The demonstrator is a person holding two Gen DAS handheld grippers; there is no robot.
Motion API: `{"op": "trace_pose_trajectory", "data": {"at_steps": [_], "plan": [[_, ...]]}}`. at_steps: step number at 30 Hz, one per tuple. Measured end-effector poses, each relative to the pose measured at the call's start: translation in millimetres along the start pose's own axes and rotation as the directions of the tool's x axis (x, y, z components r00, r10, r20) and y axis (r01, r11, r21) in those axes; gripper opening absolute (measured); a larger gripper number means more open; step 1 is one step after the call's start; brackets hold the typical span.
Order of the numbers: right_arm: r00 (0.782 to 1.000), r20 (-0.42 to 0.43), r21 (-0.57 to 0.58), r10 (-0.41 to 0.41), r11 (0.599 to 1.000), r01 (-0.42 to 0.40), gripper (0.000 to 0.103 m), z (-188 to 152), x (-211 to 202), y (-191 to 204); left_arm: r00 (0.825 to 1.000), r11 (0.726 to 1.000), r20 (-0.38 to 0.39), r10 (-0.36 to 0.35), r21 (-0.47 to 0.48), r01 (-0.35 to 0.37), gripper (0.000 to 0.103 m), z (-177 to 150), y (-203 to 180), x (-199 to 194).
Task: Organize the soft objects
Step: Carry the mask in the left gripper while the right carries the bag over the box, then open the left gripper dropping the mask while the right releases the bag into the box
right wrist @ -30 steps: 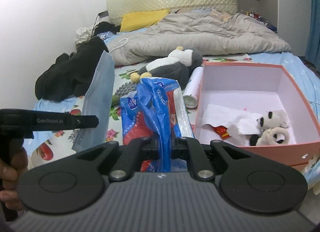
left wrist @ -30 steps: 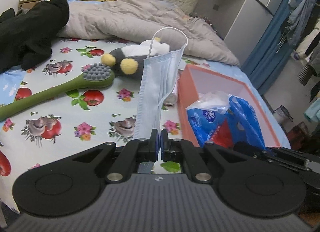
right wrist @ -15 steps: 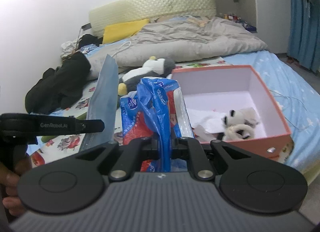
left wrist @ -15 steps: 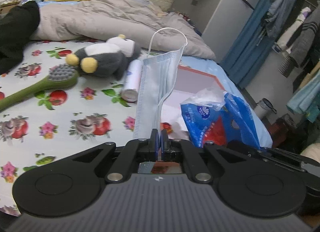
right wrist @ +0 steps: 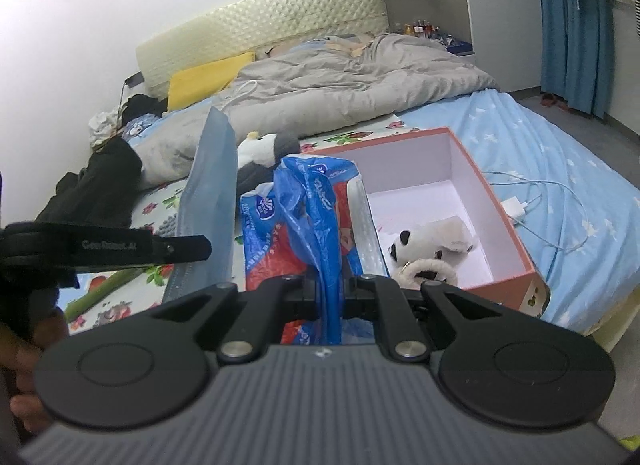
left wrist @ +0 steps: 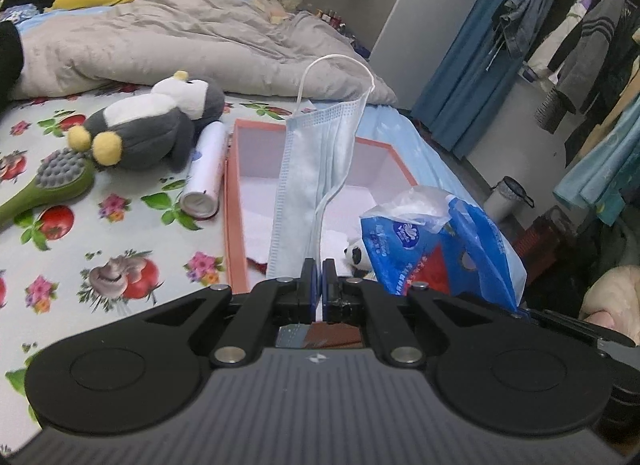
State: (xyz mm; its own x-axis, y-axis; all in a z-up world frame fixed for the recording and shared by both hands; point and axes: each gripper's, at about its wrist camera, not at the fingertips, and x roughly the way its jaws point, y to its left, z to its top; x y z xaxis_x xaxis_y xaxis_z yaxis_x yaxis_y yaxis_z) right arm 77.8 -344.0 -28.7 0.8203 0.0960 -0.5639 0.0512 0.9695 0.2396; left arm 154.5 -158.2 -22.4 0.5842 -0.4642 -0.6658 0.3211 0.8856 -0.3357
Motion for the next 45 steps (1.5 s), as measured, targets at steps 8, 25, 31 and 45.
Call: {"op": "trace_pose_trajectory", "data": {"at_steps": [8, 25, 31, 45], "plan": [[1.000, -0.013, 0.027, -0.012, 1.000, 0.013, 0.011, 25.1, 35.5, -25.9, 0.999, 1.000, -0.041, 0.010, 0.006, -0.010, 0.003, 29.2, -8.0, 50.2], [0.993, -0.112, 0.111, -0.048, 0.992, 0.060, 0.013, 44.1, 127.6, -79.7, 0.988, 0.999, -0.147, 0.049, 0.014, -0.047, 0.003, 69.0, -2.8, 162.2], [0.989, -0.137, 0.130, -0.055, 0.989, 0.073, 0.021, 45.4, 142.3, -86.4, 0.983, 0.998, -0.171, 0.069, 0.017, -0.067, 0.014, 71.3, 2.2, 179.2], [0.996, -0.058, 0.101, -0.065, 0.992, 0.071, 0.037, 54.6, 95.9, -70.8, 0.994, 0.996, -0.096, 0.062, 0.065, -0.055, 0.050, 76.9, -13.2, 131.5]]}}
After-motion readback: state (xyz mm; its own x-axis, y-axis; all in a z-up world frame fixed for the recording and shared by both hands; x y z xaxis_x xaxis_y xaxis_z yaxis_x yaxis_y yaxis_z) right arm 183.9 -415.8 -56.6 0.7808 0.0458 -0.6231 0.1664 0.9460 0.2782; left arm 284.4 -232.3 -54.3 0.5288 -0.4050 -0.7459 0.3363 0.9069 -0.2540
